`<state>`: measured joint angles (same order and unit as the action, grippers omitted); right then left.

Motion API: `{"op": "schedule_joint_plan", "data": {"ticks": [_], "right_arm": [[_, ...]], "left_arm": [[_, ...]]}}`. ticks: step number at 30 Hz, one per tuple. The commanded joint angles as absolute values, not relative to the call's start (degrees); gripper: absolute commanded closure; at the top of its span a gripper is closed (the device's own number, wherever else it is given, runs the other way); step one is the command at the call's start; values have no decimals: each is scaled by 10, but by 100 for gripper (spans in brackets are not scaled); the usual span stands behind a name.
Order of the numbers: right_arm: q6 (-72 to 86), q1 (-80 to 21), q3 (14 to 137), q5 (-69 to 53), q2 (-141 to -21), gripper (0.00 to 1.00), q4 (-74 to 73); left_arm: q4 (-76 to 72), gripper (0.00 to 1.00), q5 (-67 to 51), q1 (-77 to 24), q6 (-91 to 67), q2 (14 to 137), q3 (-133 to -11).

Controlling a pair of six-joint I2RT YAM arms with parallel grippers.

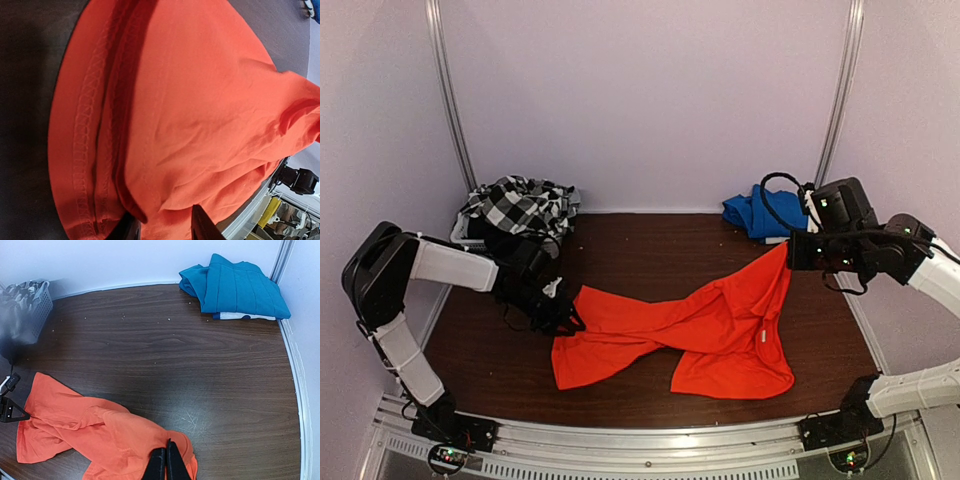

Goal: Fold and stack the mixed laundry pile
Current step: Pick up the crumpled T-shirt from the center of the board.

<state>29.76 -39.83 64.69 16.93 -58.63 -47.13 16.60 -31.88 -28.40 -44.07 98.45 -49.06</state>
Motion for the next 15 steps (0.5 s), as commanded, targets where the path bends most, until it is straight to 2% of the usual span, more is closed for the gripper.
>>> {"op": "schedule_joint_plan", "data": {"ticks": [1, 8, 11, 13, 15], "right_arm": [[291, -393, 642, 177, -576, 100, -471], [287, -391, 643, 175, -577, 100, -468], [285, -389, 647, 174, -579, 100, -467], [282, -387, 650, 175, -581, 100, -466], [277, -382, 658, 177, -581, 100, -462]], "left_arm": [[161, 66, -307, -277, -441, 986, -510], [156, 77, -313, -272, -442, 995, -523], [158, 87, -316, -272, -442, 997, -527], [162, 100, -319, -272, -441, 992, -535], [172, 100, -320, -271, -433, 978, -554]]}}
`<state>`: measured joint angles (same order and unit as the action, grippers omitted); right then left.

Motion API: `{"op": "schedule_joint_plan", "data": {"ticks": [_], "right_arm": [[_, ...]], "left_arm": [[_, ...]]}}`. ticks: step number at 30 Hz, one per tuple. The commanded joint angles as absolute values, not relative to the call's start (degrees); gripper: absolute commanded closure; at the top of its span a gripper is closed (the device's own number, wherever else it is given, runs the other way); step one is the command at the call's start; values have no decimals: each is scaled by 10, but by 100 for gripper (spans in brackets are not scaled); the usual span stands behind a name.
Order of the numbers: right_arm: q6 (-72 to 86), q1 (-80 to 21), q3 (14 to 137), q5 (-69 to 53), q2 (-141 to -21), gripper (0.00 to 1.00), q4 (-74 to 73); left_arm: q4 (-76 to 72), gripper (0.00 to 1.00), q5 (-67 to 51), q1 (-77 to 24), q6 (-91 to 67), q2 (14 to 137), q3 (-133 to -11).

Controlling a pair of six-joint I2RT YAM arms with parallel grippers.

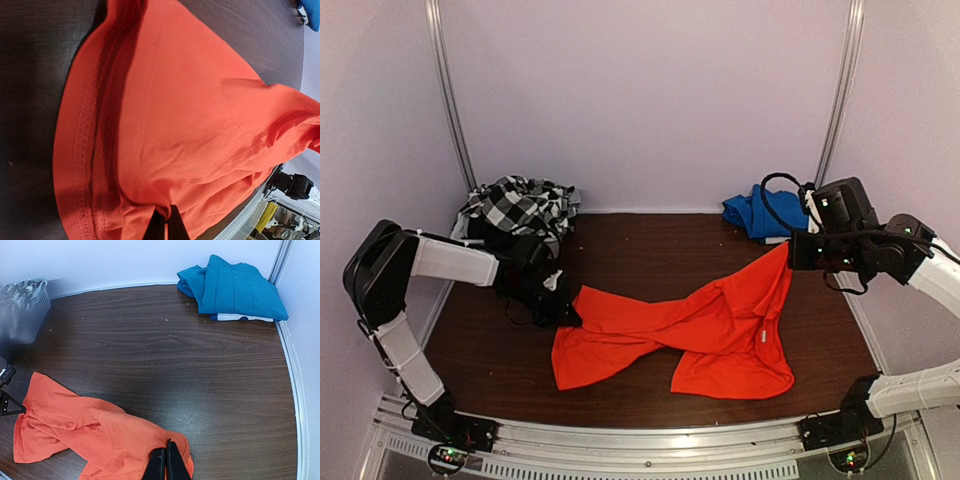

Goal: Fold and stack the mixed laundry pile
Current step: Pick up the crumpled T-shirt from the center of the board, then flatten out the crumpled T-shirt at the center of the board.

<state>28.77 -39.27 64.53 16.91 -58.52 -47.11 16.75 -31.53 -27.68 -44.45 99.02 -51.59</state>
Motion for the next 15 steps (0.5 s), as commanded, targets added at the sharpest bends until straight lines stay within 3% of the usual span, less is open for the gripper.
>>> {"op": "schedule_joint_plan", "data": {"ticks": [1, 15], "right_arm": [[274, -378, 663, 179, -581, 100, -461], [141, -284, 907, 194, -631, 100, -445]], "left_arm": [[176, 100, -323, -270, -428, 968, -564], [316, 100, -322, -201, -385, 917, -1024]]}}
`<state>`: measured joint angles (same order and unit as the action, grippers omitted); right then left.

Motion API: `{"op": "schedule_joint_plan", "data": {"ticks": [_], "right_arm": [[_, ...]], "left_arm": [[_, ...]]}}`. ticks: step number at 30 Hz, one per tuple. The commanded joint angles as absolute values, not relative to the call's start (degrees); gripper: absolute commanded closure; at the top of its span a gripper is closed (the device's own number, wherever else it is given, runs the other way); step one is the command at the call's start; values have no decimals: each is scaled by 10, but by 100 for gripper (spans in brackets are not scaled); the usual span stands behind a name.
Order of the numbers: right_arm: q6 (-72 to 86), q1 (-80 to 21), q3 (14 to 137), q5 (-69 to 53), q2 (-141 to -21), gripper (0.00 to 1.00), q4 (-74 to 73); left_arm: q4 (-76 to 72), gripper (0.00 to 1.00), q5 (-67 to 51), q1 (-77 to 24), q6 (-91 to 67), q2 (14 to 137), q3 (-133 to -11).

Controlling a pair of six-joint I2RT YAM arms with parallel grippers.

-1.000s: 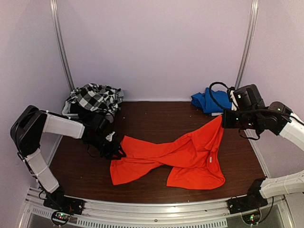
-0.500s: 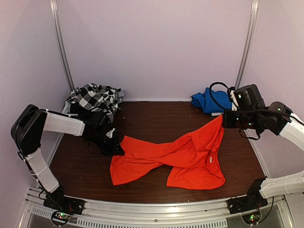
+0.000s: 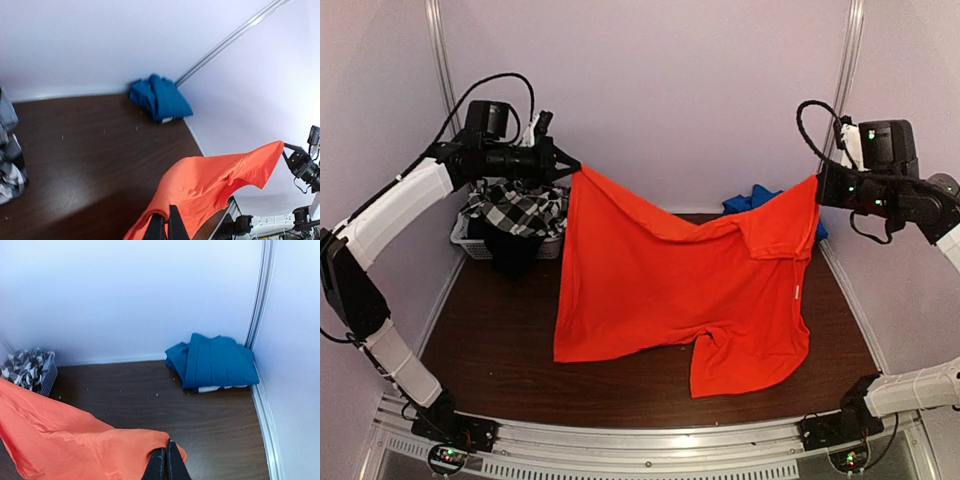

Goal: Fold and stack the mixed laundry pile
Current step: Flatten out the crumpled T-shirt at the center of the board.

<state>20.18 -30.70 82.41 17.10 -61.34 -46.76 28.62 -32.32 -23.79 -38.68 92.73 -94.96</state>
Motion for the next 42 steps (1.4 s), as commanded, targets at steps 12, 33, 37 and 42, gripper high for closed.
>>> {"op": "schedule_joint_plan", "data": {"ticks": [12, 33, 37, 42], "right_arm": [[54, -262, 1103, 146, -664, 100, -429], [73, -262, 1181, -62, -604, 100, -494], [50, -262, 1116, 56, -640, 100, -499], [59, -187, 907, 56, -673, 100, -387]], "left_arm": [[295, 100, -373, -184, -390, 881, -1182], [249, 100, -390, -186, -444, 730, -1087], [246, 100, -359, -186, -435, 758, -1014], [241, 100, -311, -186, -386, 841, -918]]}}
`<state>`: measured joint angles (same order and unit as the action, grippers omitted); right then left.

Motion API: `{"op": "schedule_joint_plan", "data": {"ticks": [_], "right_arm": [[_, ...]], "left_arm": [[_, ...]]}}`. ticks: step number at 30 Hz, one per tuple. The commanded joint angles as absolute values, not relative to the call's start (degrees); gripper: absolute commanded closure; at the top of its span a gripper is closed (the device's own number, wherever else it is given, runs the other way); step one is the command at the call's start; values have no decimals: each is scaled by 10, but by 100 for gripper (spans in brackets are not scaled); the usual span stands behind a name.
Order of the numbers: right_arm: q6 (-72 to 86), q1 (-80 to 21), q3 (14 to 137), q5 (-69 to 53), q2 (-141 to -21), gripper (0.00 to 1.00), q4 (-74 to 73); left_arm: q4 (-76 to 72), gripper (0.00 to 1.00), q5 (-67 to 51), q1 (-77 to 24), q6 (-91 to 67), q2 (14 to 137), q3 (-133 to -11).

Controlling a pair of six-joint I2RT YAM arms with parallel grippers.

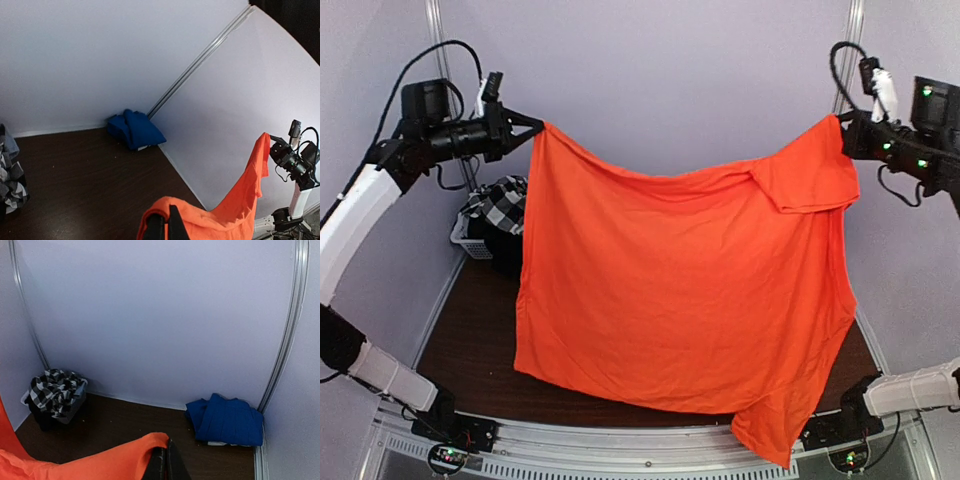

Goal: Fold and stack the mixed laundry pile
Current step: Flatten out the crumpled T-shirt at the center of the board, then move the flattened T-shirt to the center of the board.

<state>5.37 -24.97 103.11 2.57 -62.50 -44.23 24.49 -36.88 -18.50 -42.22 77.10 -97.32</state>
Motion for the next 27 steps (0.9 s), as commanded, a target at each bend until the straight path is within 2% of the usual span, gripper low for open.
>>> {"op": "schedule_joint_plan", "data": {"ticks": [1, 2, 3, 4, 6, 7, 8, 11, 12, 14, 18, 21, 24, 27], "right_arm": [[80, -151, 883, 17, -696, 99, -365], [105, -120, 871, -5, -727, 87, -352], [120, -92, 870, -30, -767, 70, -345], [137, -72, 881, -54, -804, 48, -351], [143, -53, 929, -78, -880, 25, -396], [148, -50, 943, -77, -908, 7, -415], [151, -43, 955, -91, -932, 1, -440], [152, -30, 932, -98, -948, 0, -458], [155, -27, 914, -107, -938, 0, -449], [156, -25, 871, -157, -900, 4, -421], [162, -28, 787, -282, -864, 24, -432], [171, -34, 715, -312, -846, 34, -430], [185, -35, 670, -320, -850, 41, -431], [207, -35, 635, -331, -852, 43, -414]], "left_arm": [[248, 100, -289, -186, -375, 870, -918], [254, 91, -277, -185, -364, 902, -923], [273, 76, -263, -182, -351, 940, -941], [297, 62, -243, -180, -339, 985, -964], [319, 45, -202, -179, -328, 1025, -1001], [330, 39, -184, -177, -333, 1034, -1014], [331, 34, -176, -174, -338, 1039, -1019], [373, 8, -141, -174, -329, 1043, -1033], [382, 5, -138, -174, -320, 1040, -1029], [384, 5, -153, -175, -301, 1026, -1001], [381, 9, -188, -208, -232, 997, -932], [382, 14, -214, -246, -202, 1003, -893], [382, 21, -194, -288, -186, 1029, -875], [381, 25, -199, -312, -192, 1070, -875]]}}
